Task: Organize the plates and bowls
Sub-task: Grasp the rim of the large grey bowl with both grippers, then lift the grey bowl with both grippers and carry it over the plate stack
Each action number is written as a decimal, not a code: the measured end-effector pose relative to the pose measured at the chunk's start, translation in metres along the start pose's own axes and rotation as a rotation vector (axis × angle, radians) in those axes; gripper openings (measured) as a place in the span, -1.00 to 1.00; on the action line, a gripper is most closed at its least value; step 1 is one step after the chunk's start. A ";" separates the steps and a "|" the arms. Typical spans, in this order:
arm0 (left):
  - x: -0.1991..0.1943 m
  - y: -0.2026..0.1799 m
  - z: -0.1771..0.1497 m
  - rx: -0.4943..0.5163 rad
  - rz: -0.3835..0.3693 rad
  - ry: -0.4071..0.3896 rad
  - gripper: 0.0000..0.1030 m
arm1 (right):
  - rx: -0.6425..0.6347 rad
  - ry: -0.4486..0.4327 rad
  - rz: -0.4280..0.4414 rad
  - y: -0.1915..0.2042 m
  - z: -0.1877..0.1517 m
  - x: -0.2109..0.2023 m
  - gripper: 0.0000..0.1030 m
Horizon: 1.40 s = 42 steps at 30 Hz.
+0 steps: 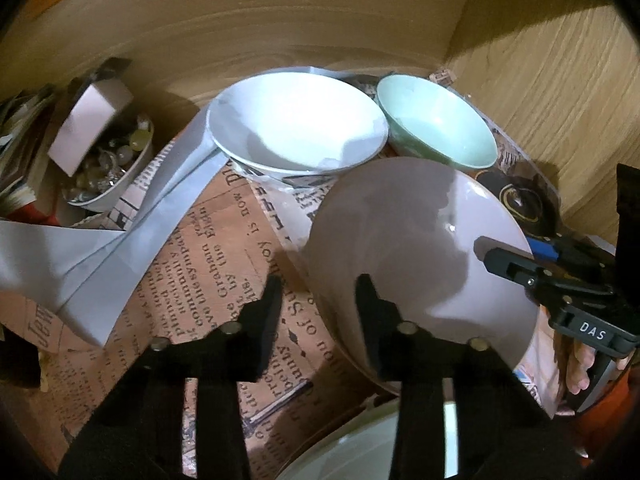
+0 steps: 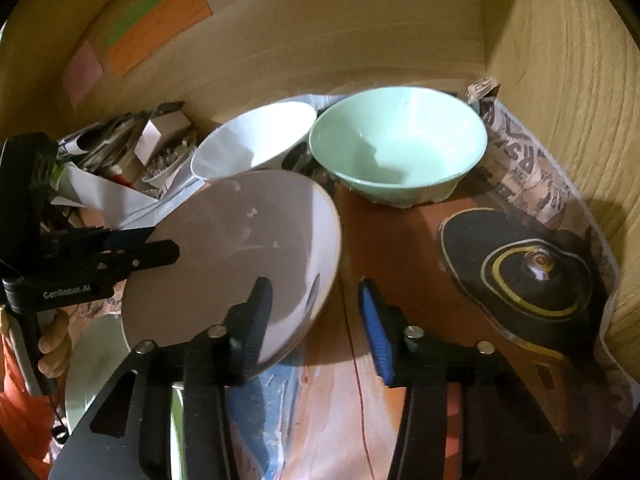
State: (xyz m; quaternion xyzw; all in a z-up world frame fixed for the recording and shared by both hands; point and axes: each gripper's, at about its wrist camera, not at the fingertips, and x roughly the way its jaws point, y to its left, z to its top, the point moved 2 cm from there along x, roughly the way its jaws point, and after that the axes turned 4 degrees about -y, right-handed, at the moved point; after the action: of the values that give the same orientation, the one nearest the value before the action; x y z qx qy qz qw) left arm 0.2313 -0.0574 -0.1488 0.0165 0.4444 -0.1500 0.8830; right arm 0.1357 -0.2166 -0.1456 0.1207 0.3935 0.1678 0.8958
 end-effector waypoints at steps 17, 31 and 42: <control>0.004 -0.010 -0.001 0.022 -0.031 0.028 -0.60 | -0.008 -0.025 -0.020 0.006 0.002 -0.003 -0.53; -0.042 -0.012 -0.008 0.021 0.011 -0.080 -0.60 | -0.020 -0.092 0.000 0.024 0.006 -0.030 -0.53; -0.092 -0.006 -0.030 -0.002 0.051 -0.173 -0.60 | -0.065 -0.145 0.042 0.056 0.001 -0.052 -0.53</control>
State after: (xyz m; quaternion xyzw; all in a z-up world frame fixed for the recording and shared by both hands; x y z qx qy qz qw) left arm 0.1547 -0.0355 -0.0931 0.0141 0.3660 -0.1279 0.9217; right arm 0.0923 -0.1861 -0.0907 0.1115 0.3195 0.1900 0.9216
